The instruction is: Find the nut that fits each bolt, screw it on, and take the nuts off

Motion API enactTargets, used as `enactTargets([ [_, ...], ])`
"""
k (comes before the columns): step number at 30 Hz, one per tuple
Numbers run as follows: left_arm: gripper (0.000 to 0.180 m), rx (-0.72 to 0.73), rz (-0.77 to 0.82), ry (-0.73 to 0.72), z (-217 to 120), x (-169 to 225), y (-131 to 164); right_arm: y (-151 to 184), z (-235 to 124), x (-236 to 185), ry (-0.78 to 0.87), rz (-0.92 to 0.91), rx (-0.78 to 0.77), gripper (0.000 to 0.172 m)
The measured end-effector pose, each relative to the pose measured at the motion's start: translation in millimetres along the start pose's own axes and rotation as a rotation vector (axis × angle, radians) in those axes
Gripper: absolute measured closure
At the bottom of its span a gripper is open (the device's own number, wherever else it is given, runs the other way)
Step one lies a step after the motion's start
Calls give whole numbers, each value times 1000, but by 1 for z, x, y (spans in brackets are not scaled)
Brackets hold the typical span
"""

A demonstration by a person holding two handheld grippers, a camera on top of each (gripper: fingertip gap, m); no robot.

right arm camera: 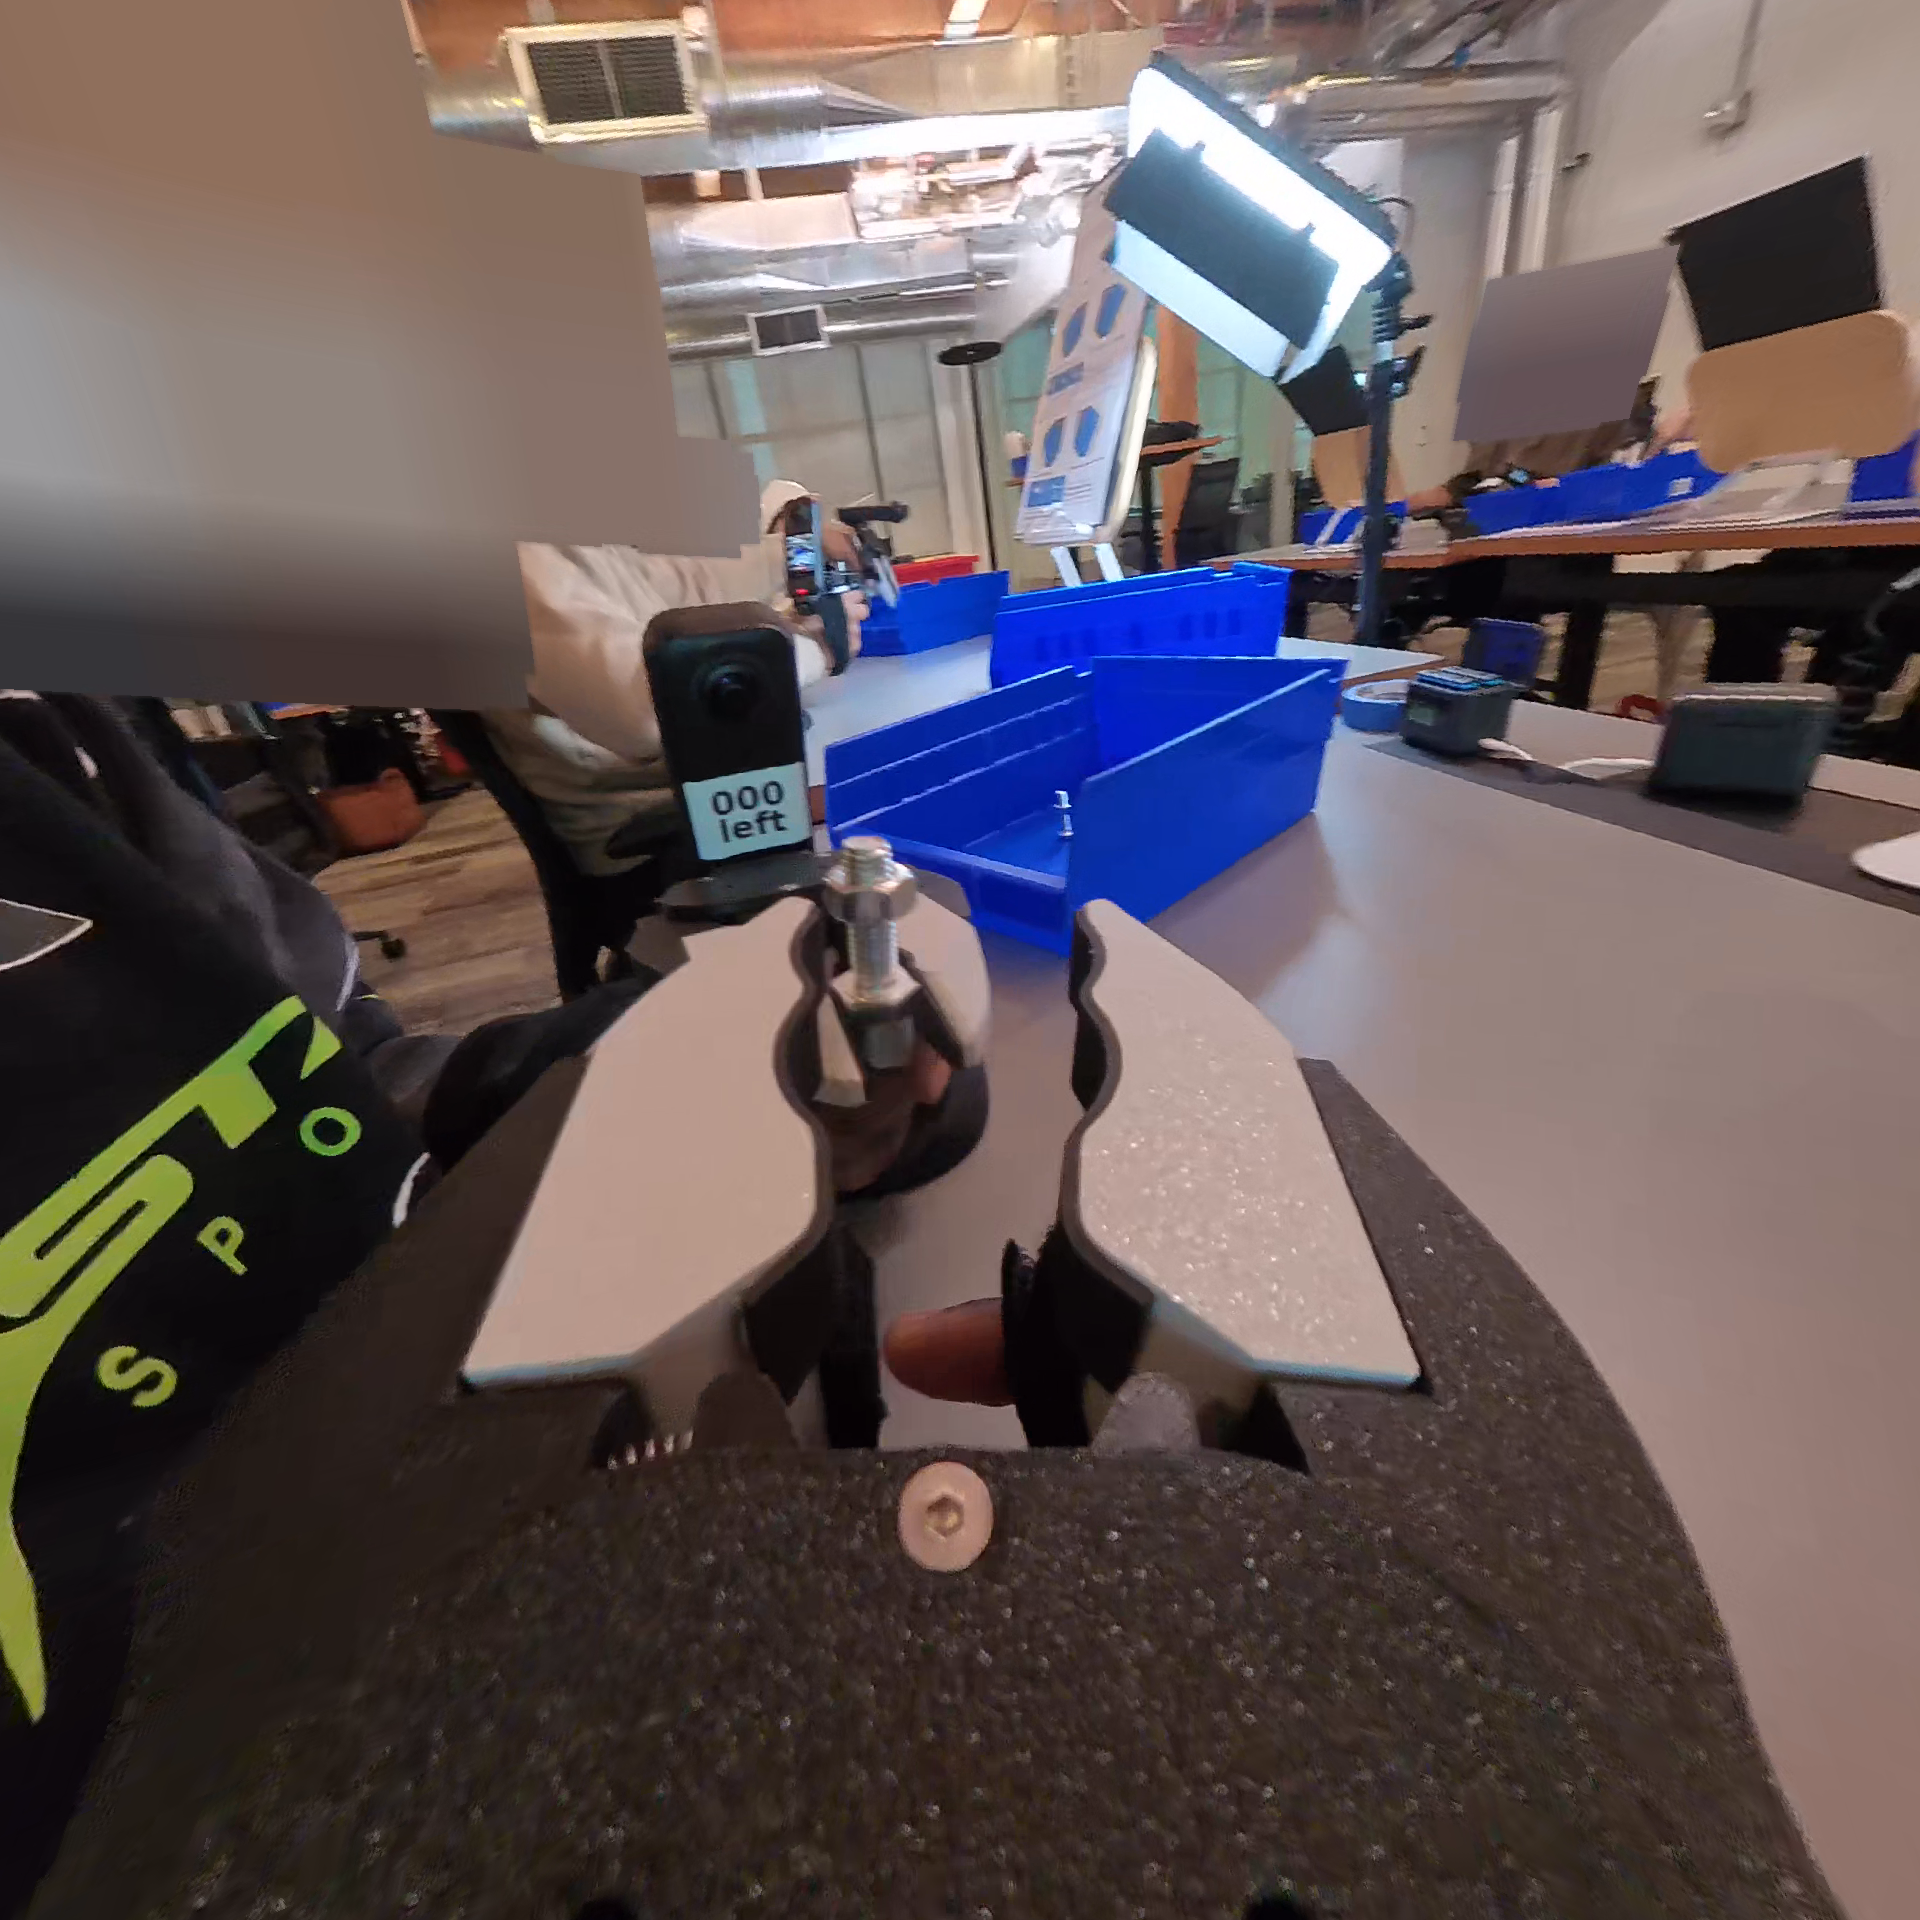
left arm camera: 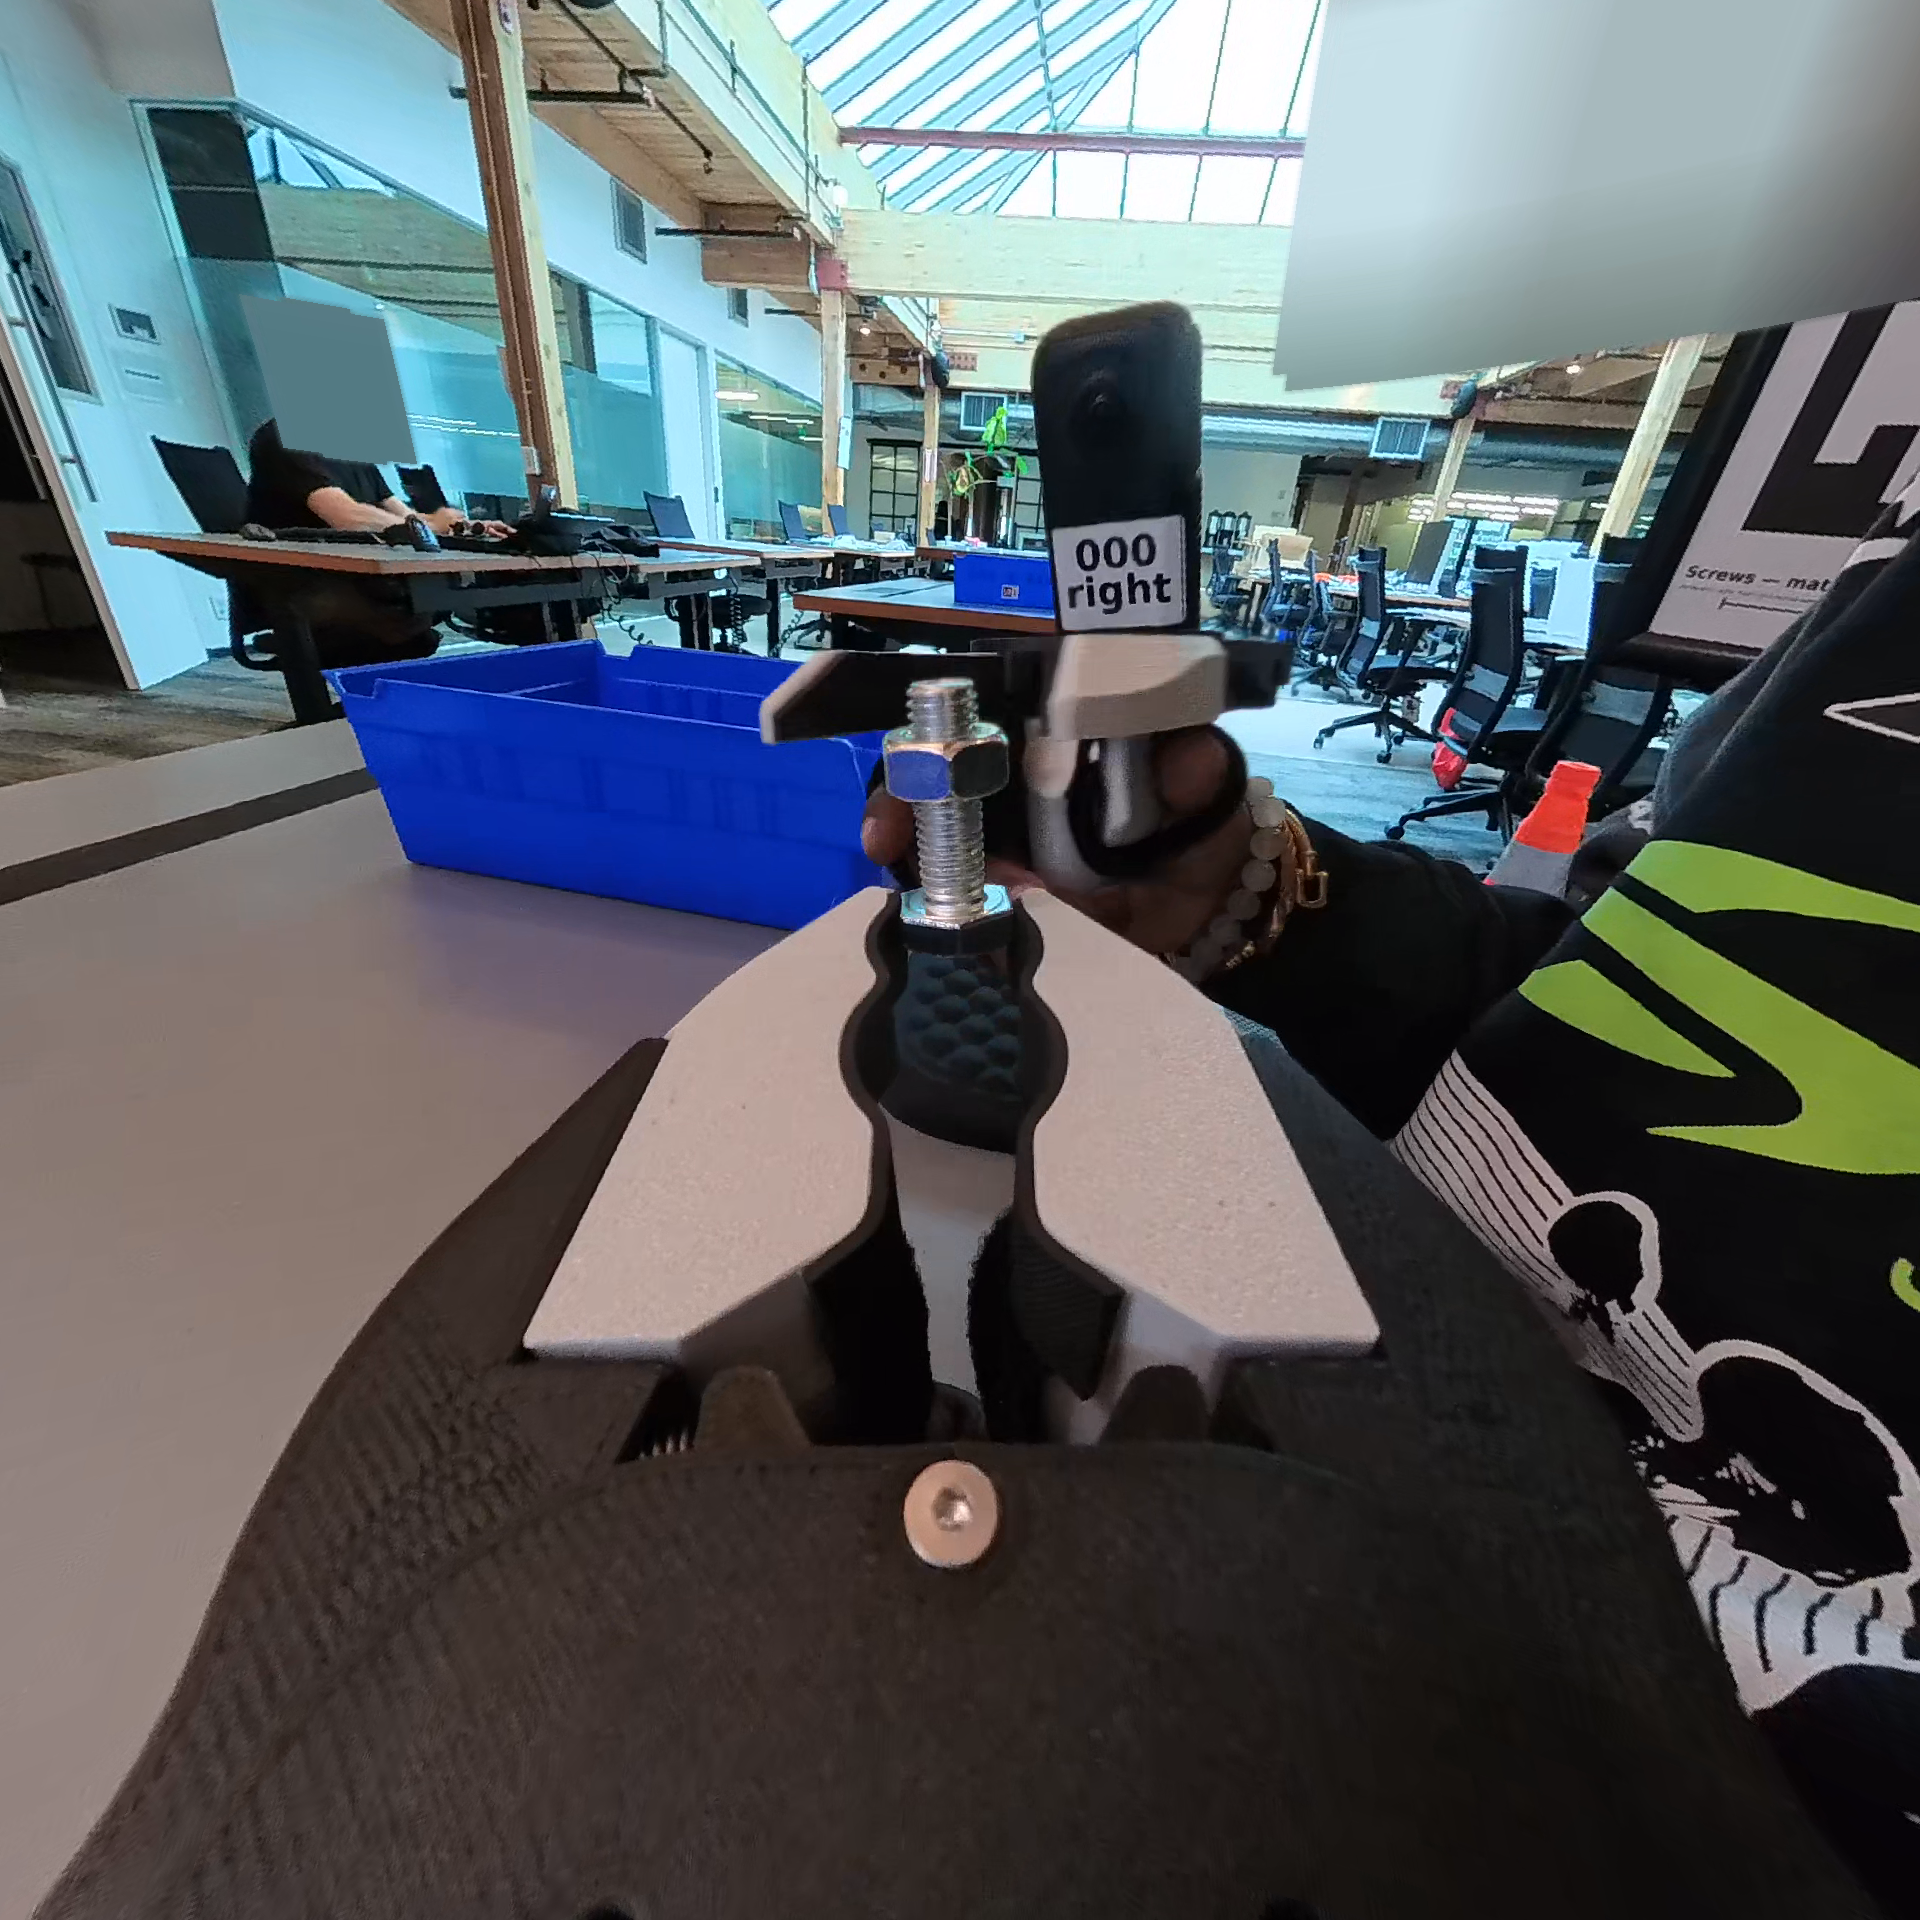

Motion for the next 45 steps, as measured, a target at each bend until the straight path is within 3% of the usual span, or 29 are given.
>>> enactTargets([
  [4, 162, -20, 8, -7, 1, 1, 1, 2, 23, -5, -35, -22, -18, 114],
  [9, 162, -30, 11, 7, 2, 2, 2, 6, 43, -5, -37, -42, -69, 112],
  [17, 162, -12, -2, 17, 1, 1, 1, 5, 24, 1, -12, -32, -25, 113],
  [20, 162, 3, -19, 11, -1, 0, 0, 5, 9, 4, 4, -22, -1, 124],
  [22, 162, 18, -18, 30, -2, 1, -1, 7, 0, 9, 85, -26, 1, 145],
  [24, 162, 13, -20, 19, -1, 0, 0, 8, -6, 10, 98, -33, 1, 145],
  [32, 162, -8, -8, 13, 0, 1, 1, 7, 21, -3, -31, -27, 1, 114],
  [38, 162, -34, 10, 8, 2, 2, 3, 8, 45, -4, -33, -31, -29, 113],
  [45, 162, -31, -1, 10, 2, 2, 2, 8, 30, 0, -7, -38, -25, 112],
])
Point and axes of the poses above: each gripper's, where its closed fingertips meet, z out along the fingers, y out of its underside, x = y × z across the jaws, the point moved 10 cm from there along -z, back along the fingers, and after that the axes turned 9 degrees about -z, right-handed, at the moved point
